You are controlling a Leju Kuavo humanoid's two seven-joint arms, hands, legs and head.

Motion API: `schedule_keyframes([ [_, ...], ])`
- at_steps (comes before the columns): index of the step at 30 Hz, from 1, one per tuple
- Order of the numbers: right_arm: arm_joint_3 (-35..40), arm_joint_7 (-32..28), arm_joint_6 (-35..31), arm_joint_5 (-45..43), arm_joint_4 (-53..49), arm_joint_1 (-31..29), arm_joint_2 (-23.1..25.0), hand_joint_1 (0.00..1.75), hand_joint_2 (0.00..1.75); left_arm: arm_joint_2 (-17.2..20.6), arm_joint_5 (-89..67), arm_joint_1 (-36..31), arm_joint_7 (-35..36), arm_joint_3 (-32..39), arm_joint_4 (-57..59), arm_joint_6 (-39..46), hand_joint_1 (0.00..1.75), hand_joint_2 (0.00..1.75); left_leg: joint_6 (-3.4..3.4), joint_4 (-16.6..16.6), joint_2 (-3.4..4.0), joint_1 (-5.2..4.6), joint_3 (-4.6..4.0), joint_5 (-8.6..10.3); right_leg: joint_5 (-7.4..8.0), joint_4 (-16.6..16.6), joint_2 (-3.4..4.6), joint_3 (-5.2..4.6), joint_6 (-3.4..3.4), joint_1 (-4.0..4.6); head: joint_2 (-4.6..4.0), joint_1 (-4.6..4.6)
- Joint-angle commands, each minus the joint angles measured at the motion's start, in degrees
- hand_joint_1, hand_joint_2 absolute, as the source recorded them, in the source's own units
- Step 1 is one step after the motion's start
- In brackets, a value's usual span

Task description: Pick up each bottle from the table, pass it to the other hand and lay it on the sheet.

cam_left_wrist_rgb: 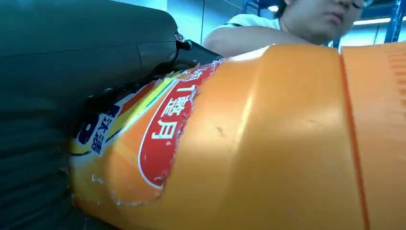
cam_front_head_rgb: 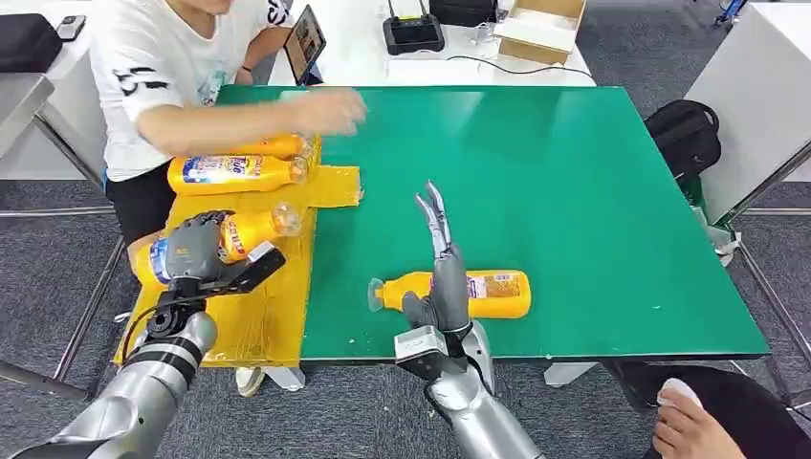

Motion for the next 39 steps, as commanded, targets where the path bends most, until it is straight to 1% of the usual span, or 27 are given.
schedule_keyframes([
  [1, 1.5, 0.2, 0.7, -0.7, 2.9, -2.1, -1.1, 0.0, 0.0, 1.9, 1.1, -4.7, 1.2, -0.9, 12.3, -0.5, 1.75, 1.75, 0.05, 0.0, 0.08, 0.02, 0.17, -0.06, -0.03, 0.0, 0.02, 0.15, -0.14, 0.06, 0.0, -0.02],
  [3, 1.5, 0.3, 0.8, -0.8, 3.1, -2.2, -1.0, 0.0, 0.0, 1.9, 1.3, -5.0, 0.9, -0.4, 13.2, -1.2, 1.75, 1.75, 0.08, 0.0, 0.13, 0.05, 0.28, -0.1, -0.06, -0.1, 0.03, 0.27, -0.21, 0.1, 0.0, 0.0],
  [4, 1.6, 0.3, 1.0, -0.9, 3.2, -2.3, -1.1, 0.0, 0.0, 2.1, 0.2, -5.1, 1.7, -1.0, 13.9, -2.6, 1.75, 1.75, 0.05, 0.0, 0.05, 0.02, 0.13, -0.04, -0.03, 0.0, -0.01, 0.13, -0.12, 0.05, 0.0, -0.02],
  [5, 1.7, 0.3, 1.2, -0.9, 3.4, -2.3, -1.1, 0.0, 0.0, 2.2, 0.2, -5.1, 1.8, -0.8, 14.2, -3.9, 1.75, 1.75, 0.09, 0.0, 0.09, 0.04, 0.25, -0.1, -0.07, 0.0, 0.0, 0.25, -0.19, 0.09, 0.0, -0.02],
  [6, 1.6, 0.4, 1.4, -0.9, 3.4, -2.4, -1.1, 0.0, 0.0, 2.6, -1.8, -5.2, 3.9, -2.3, 14.8, -5.4, 1.75, 1.75, 0.05, 0.0, 0.08, 0.02, 0.14, -0.05, -0.03, 0.0, 0.02, 0.13, -0.12, 0.05, 0.0, 0.0],
  [10, 1.6, 0.9, 1.8, -0.9, 3.6, -2.4, -1.2, 0.0, 0.0, 2.9, -4.7, -5.2, 7.3, -4.4, 15.5, -10.1, 1.75, 1.75, 0.08, 0.0, 0.11, 0.03, 0.25, -0.09, -0.05, -0.1, 0.03, 0.24, -0.17, 0.07, 0.0, 0.0],
  [13, 1.5, 1.0, 1.8, -0.9, 3.6, -2.4, -1.2, 0.0, 0.0, 3.0, -5.7, -5.2, 8.1, -5.2, 15.5, -10.2, 1.75, 1.75, 0.09, -0.1, 0.19, 0.03, 0.35, -0.11, -0.05, -0.1, 0.09, 0.32, -0.21, 0.08, 0.0, -0.02],
  [14, 1.5, 1.0, 1.8, -0.9, 3.6, -2.4, -1.2, 0.0, 0.0, 3.0, -5.8, -5.4, 8.2, -5.2, 15.5, -10.4, 1.75, 1.75, 0.05, 0.0, 0.12, 0.01, 0.2, -0.06, -0.02, 0.0, 0.06, 0.18, -0.13, 0.05, 0.0, -0.02],
  [15, 1.5, 1.0, 1.8, -0.9, 3.6, -2.4, -1.2, 0.0, 0.0, 3.0, -5.8, -5.4, 8.2, -5.2, 15.5, -10.4, 1.75, 1.75, 0.07, 0.0, 0.21, 0.04, 0.32, -0.11, -0.03, -0.1, 0.12, 0.27, -0.2, 0.09, 0.0, -0.02],
  [22, 1.5, 1.0, 1.8, -0.9, 3.6, -2.4, -1.2, 0.0, 0.0, 3.0, -5.8, -5.4, 8.2, -5.2, 15.5, -10.4, 1.75, 1.75, 0.06, 0.0, 0.12, 0.01, 0.22, -0.06, -0.02, 0.0, 0.06, 0.18, -0.11, 0.04, 0.0, -0.02],
  [24, 1.5, 1.0, 1.8, -0.9, 3.6, -2.4, -1.2, 0.0, 0.0, 3.0, -5.8, -5.4, 8.2, -5.2, 15.5, -10.4, 1.75, 1.75, 0.1, -0.1, 0.19, 0.04, 0.35, -0.1, -0.03, -0.1, 0.09, 0.32, -0.2, 0.09, 0.0, -0.02],
  [30, 1.4, 1.5, 2.1, -0.6, 3.5, -1.9, -1.3, 0.0, 0.0, 2.8, -7.0, -6.0, 9.4, -6.1, 15.5, -12.9, 1.75, 1.75, 0.05, 0.0, 0.11, 0.03, 0.24, -0.06, -0.02, 0.0, 0.05, 0.23, -0.14, 0.07, 0.0, 0.0],
  [31, 1.3, 1.6, 2.2, -0.6, 3.5, -1.9, -1.2, 0.0, 0.0, 2.5, -5.6, -5.9, 8.8, -4.9, 15.4, -13.2, 1.62, 1.75, 0.07, 0.0, 0.13, 0.04, 0.3, -0.08, -0.03, -0.1, 0.05, 0.28, -0.18, 0.08, 0.0, -0.02],
  [32, 1.1, 1.9, 2.2, -0.5, 3.5, -1.7, -1.2, 0.0, 0.0, 1.8, -2.4, -5.9, 7.2, -2.2, 15.2, -14.1, 0.38, 1.75, 0.05, 0.0, 0.11, 0.03, 0.25, -0.06, -0.02, 0.0, 0.05, 0.23, -0.13, 0.06, 0.0, -0.02],
  [33, 1.0, 2.0, 2.2, -0.4, 3.4, -1.6, -1.2, 0.0, 0.0, 1.4, -0.5, -5.9, 6.1, -0.7, 15.1, -14.7, 0.0, 1.75, 0.06, -0.1, 0.12, 0.04, 0.3, -0.07, -0.02, -0.1, 0.04, 0.28, -0.16, 0.08, 0.0, -0.02],
  [34, 0.8, 2.2, 2.2, -0.2, 3.1, -1.3, -1.1, 0.0, 0.0, 0.4, 4.8, -6.1, 3.2, 3.5, 15.0, -17.5, 0.0, 1.75, 0.09, -0.1, 0.13, 0.03, 0.38, -0.08, -0.04, -0.1, 0.04, 0.35, -0.2, 0.09, 0.0, -0.02],
  [37, 0.3, 2.3, 2.8, -0.3, 3.0, -1.1, -1.2, 0.0, 0.0, -1.1, 12.3, -6.6, -1.0, 8.9, 14.7, -23.7, 0.0, 1.75, 0.07, 0.0, 0.0, 0.02, 0.28, -0.03, -0.03, 0.0, -0.06, 0.28, -0.13, 0.06, 0.0, -0.02],
  [39, 0.1, 2.3, 3.2, -0.3, 3.5, -1.3, -1.2, 0.0, 0.0, -1.6, 16.3, -7.0, -3.2, 11.5, 14.5, -27.9, 0.0, 1.75, 0.12, 0.0, 0.02, 0.05, 0.38, -0.07, -0.05, -0.1, -0.09, 0.4, -0.2, 0.11, 0.0, -0.02],
])
